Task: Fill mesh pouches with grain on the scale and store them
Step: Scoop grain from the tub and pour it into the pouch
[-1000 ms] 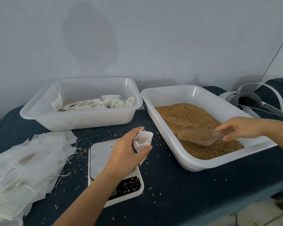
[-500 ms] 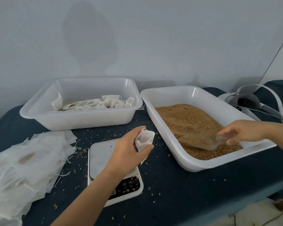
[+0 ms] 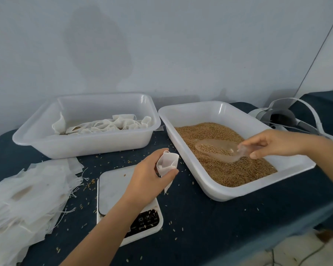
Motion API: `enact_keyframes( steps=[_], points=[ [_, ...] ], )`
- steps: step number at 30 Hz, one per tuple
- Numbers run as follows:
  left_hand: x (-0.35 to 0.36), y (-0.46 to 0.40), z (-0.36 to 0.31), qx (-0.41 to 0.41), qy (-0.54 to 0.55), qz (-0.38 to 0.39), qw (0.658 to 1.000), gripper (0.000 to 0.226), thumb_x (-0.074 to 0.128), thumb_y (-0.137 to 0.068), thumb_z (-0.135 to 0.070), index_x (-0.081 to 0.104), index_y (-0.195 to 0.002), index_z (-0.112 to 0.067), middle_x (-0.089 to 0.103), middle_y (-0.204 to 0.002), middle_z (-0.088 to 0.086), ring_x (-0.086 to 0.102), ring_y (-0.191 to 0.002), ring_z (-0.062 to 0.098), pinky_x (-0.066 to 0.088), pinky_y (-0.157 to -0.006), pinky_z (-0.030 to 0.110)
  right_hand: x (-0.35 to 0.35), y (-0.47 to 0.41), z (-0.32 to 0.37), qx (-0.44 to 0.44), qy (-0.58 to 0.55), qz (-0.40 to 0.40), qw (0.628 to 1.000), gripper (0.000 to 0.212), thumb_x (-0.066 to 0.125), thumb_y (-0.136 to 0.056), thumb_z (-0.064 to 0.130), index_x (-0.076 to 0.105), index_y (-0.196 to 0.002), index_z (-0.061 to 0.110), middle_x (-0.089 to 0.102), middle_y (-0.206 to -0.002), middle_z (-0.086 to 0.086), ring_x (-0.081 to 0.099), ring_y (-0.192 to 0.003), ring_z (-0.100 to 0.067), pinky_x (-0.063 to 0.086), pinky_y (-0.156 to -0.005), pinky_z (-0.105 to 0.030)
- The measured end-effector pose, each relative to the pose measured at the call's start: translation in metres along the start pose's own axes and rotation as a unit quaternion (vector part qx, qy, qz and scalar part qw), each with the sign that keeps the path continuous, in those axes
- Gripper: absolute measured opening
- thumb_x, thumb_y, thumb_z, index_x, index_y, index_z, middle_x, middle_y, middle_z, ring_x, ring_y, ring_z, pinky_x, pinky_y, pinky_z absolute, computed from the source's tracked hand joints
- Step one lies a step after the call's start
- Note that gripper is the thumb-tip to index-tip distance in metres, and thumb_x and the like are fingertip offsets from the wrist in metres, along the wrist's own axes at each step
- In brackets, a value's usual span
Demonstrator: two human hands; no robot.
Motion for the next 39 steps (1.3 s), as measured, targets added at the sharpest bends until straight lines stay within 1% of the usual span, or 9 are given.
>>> enact_keyframes(
  steps=[5, 9, 15, 19, 21, 25, 34, 37, 39],
  points=[
    [-0.01, -0.002, 0.001, -0.006, -0.004, -0.013, 1.0, 0.054, 0.069, -0.077, -0.039, 0.049, -0.127, -0.037, 0.055, -0.097, -0.028, 0.052, -0.086, -0.015, 0.042, -0.066, 0.004, -0.006, -0.008, 0.048, -0.053, 0.012, 0.0, 0.999, 0.042, 0.069, -0.085, 0.018, 0.06, -0.114, 0.046, 0.059, -0.116, 0.035, 0.056, -0.108, 0.013, 0.04, -0.085, 0.001],
    [-0.018, -0.002, 0.003, -0.014, -0.009, -0.025, 1.0, 0.055, 0.068, -0.077, -0.041, 0.047, -0.128, -0.039, 0.052, -0.097, -0.031, 0.052, -0.088, -0.011, 0.039, -0.069, 0.006, -0.005, -0.015, 0.079, -0.083, 0.027, 0.012, 0.996, 0.042, 0.069, -0.084, 0.018, 0.06, -0.115, 0.046, 0.059, -0.117, 0.034, 0.055, -0.11, 0.012, 0.041, -0.09, -0.005],
    [-0.032, 0.0, 0.011, -0.027, -0.025, -0.035, 0.999, 0.056, 0.068, -0.077, -0.043, 0.046, -0.129, -0.038, 0.053, -0.101, -0.025, 0.053, -0.086, -0.007, 0.04, -0.069, 0.009, 0.005, -0.029, 0.116, -0.114, 0.052, 0.042, 0.991, 0.042, 0.069, -0.084, 0.018, 0.061, -0.116, 0.043, 0.06, -0.117, 0.033, 0.056, -0.109, 0.011, 0.04, -0.087, 0.0],
    [-0.047, 0.001, 0.015, -0.046, -0.053, -0.046, 0.996, 0.048, 0.068, -0.079, -0.044, 0.043, -0.12, -0.043, 0.044, -0.085, -0.036, 0.049, -0.076, -0.011, 0.036, -0.058, 0.003, 0.009, -0.037, 0.135, -0.129, 0.065, 0.057, 0.988, 0.041, 0.07, -0.084, 0.016, 0.061, -0.115, 0.043, 0.059, -0.116, 0.035, 0.056, -0.107, 0.014, 0.038, -0.083, 0.002],
    [-0.052, 0.001, 0.017, -0.048, -0.059, -0.048, 0.996, 0.049, 0.068, -0.079, -0.043, 0.048, -0.123, -0.037, 0.047, -0.085, -0.032, 0.052, -0.08, -0.007, 0.037, -0.063, 0.007, 0.009, -0.039, 0.142, -0.131, 0.082, 0.06, 0.986, 0.04, 0.07, -0.084, 0.018, 0.061, -0.114, 0.043, 0.059, -0.116, 0.035, 0.055, -0.107, 0.015, 0.037, -0.083, 0.003],
    [-0.062, 0.0, 0.021, -0.063, -0.107, -0.041, 0.991, 0.05, 0.068, -0.079, -0.045, 0.05, -0.123, -0.028, 0.047, -0.084, -0.026, 0.051, -0.075, -0.001, 0.035, -0.063, 0.011, 0.012, -0.042, 0.153, -0.131, 0.109, 0.068, 0.983, 0.04, 0.07, -0.084, 0.019, 0.062, -0.117, 0.04, 0.062, -0.115, 0.032, 0.057, -0.105, 0.013, 0.038, -0.084, 0.002],
    [-0.059, 0.0, 0.019, -0.055, -0.157, 0.006, 0.986, 0.027, 0.067, -0.078, -0.045, 0.05, -0.092, -0.029, 0.05, -0.075, -0.017, 0.047, -0.065, 0.004, 0.031, -0.055, 0.016, 0.015, -0.05, 0.171, -0.12, 0.165, 0.079, 0.976, 0.041, 0.071, -0.083, 0.022, 0.062, -0.121, 0.033, 0.063, -0.114, 0.027, 0.056, -0.101, 0.016, 0.039, -0.087, -0.005],
    [-0.056, -0.001, 0.016, -0.049, -0.155, 0.017, 0.987, 0.029, 0.068, -0.079, -0.043, 0.054, -0.1, -0.028, 0.053, -0.082, -0.016, 0.048, -0.067, 0.004, 0.032, -0.057, 0.015, 0.017, -0.05, 0.176, -0.114, 0.18, 0.092, 0.973, 0.041, 0.07, -0.084, 0.024, 0.061, -0.122, 0.034, 0.062, -0.117, 0.026, 0.055, -0.105, 0.013, 0.038, -0.094, -0.014],
    [-0.055, -0.001, 0.015, -0.046, -0.155, 0.022, 0.987, 0.032, 0.068, -0.08, -0.041, 0.055, -0.105, -0.027, 0.055, -0.087, -0.016, 0.049, -0.068, 0.003, 0.032, -0.058, 0.014, 0.019, -0.049, 0.178, -0.112, 0.189, 0.101, 0.97, 0.041, 0.07, -0.084, 0.024, 0.061, -0.123, 0.033, 0.062, -0.118, 0.025, 0.056, -0.107, 0.011, 0.039, -0.093, -0.014]
  ],
)
Point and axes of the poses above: each hand's wrist, its own y-axis away from the middle knuckle, its own x-axis out of the palm, z = x × y, the point moved 9 cm from there along -y, towards the middle knuckle
